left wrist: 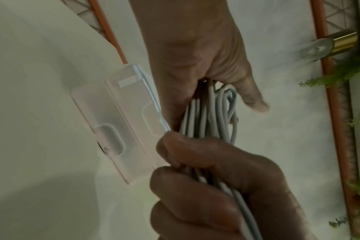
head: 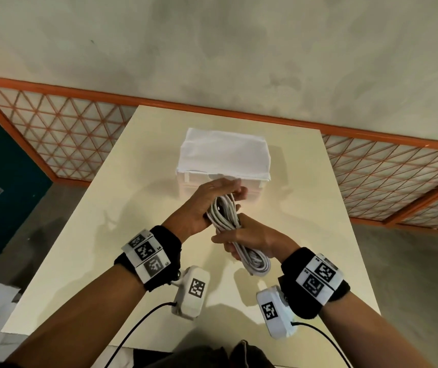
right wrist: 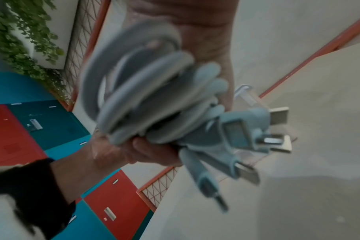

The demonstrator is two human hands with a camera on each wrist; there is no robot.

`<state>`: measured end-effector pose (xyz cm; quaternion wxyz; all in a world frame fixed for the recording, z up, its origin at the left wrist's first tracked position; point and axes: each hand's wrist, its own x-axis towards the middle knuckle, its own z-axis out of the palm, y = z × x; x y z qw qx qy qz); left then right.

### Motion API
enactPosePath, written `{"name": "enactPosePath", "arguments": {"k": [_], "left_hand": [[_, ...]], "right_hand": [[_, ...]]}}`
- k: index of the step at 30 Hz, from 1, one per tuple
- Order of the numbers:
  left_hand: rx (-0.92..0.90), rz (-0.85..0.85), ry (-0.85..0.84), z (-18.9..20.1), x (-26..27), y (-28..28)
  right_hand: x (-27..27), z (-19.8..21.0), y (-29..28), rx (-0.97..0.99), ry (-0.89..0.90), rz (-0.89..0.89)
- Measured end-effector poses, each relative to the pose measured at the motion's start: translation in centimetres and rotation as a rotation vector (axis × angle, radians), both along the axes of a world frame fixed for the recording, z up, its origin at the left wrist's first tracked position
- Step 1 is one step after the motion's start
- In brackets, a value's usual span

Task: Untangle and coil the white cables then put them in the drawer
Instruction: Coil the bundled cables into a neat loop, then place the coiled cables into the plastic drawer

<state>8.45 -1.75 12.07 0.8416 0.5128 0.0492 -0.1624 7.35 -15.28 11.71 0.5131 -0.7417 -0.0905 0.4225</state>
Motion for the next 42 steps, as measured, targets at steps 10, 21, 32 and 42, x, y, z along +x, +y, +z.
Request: {"name": "enactPosePath", "arguments": {"k": [10,21,32,42], "left_hand": [[-0.049,0.173,0.174,-1.6,1.1,-1.6],[0.011,0.107,0.406,-7.1,3.3,0.7],[-0.097,0.304,0.506,-10.0,5.6,-0.2],[-0.035,0.215,0.476,-11.6,0.7,0.1]], "right_hand": [[-0.8,-1.7,0.0,-0.058,-0.1,-0.033],[0.3,-4.8,-2.3,-0.084,-0.027,-0.187],[1.6,-6.1,-4.3,-0.163,-0.041,-0.3],[4.9,-4.0,-2.6,-0.342,-0.2,-0.045]]}}
